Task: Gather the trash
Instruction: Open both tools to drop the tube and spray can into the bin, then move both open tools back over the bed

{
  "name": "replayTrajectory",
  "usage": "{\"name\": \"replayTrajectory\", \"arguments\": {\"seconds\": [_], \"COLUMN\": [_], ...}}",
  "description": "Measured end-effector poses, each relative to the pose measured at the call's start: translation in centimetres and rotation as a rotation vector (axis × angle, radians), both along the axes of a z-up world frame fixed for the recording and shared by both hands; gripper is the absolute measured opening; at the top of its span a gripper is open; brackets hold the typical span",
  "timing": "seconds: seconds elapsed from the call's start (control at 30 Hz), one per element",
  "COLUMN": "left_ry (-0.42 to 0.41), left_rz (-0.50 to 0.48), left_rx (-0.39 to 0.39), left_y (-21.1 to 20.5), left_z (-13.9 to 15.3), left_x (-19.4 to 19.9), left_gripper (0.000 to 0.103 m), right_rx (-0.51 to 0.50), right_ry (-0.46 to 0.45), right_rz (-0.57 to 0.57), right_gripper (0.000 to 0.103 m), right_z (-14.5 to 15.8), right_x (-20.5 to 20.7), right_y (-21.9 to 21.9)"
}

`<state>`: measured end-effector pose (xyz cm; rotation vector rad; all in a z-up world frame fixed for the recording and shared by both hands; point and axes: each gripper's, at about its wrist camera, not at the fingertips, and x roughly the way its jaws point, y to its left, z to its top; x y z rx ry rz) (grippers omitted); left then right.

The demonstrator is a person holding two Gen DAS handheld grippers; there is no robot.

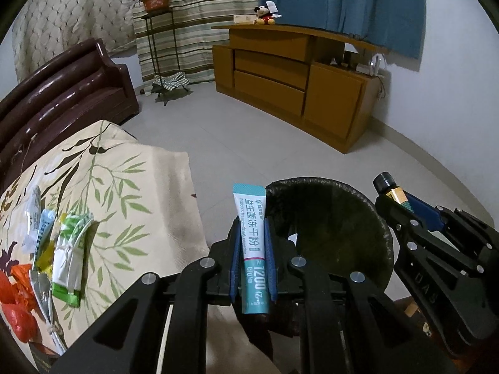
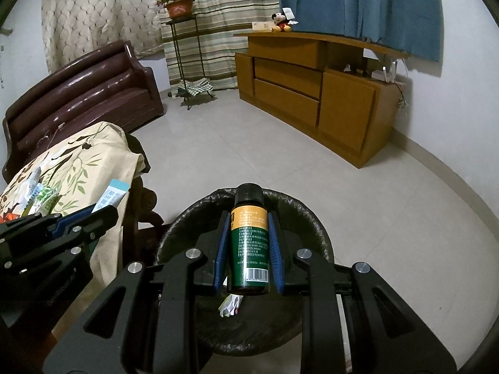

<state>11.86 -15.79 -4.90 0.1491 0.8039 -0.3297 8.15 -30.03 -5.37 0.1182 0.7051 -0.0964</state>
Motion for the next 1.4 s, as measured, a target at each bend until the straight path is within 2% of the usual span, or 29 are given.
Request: {"name": "replayTrajectory", "arguments": {"seconds": [0.17, 0.27, 0.33, 0.4, 0.5, 0.63, 1.0, 1.17, 1.4], "left_ry": [-0.018, -0.027, -0.034, -0.040, -0.046, -0.050, -0.043, -0.039, -0.024], "left_rz": [-0.002, 0.001, 0.009, 0.015, 0.023, 0.028, 0.056, 0.077, 0.116], "left_rx": [0.010, 0.015, 0.011, 0.007, 0.004, -0.001, -0.011, -0.012, -0.010], "left_y": [-0.5, -0.6, -0.6, -0.5, -0.3, 0.0, 1.6, 3.2, 6.1], "left_z": [0.1, 0.1, 0.2, 0.4, 0.5, 0.7, 1.4, 1.6, 1.9], "left_x": [0.2, 0.1, 0.1, 0.1, 0.1, 0.1, -0.7, -1.4, -3.3], "left_gripper": [0.016, 0.025, 0.039, 0.043, 0.052, 0.058, 0.060, 0.060, 0.060], "right_rx": [0.001, 0.005, 0.010, 0.007, 0.009, 0.010, 0.016, 0.016, 0.013], "right_ry": [-0.002, -0.008, -0.006, -0.010, -0.012, -0.012, -0.010, -0.010, 0.002], "right_rz": [-0.011, -0.017, -0.018, -0.024, -0.033, -0.034, -0.037, -0.021, 0.023], "right_gripper": [0.023, 0.025, 0.028, 0.033, 0.033, 0.033, 0.035, 0.039, 0.040], "right_z": [-0.1, -0.1, -0.2, -0.1, 0.0, 0.0, 0.2, 0.4, 0.8], "right_x": [0.4, 0.3, 0.3, 0.2, 0.0, -0.1, -0.6, -1.5, -2.8], "right_y": [0.0, -0.2, -0.3, -0.4, -0.5, -0.8, -0.9, 0.2, 3.1]}}
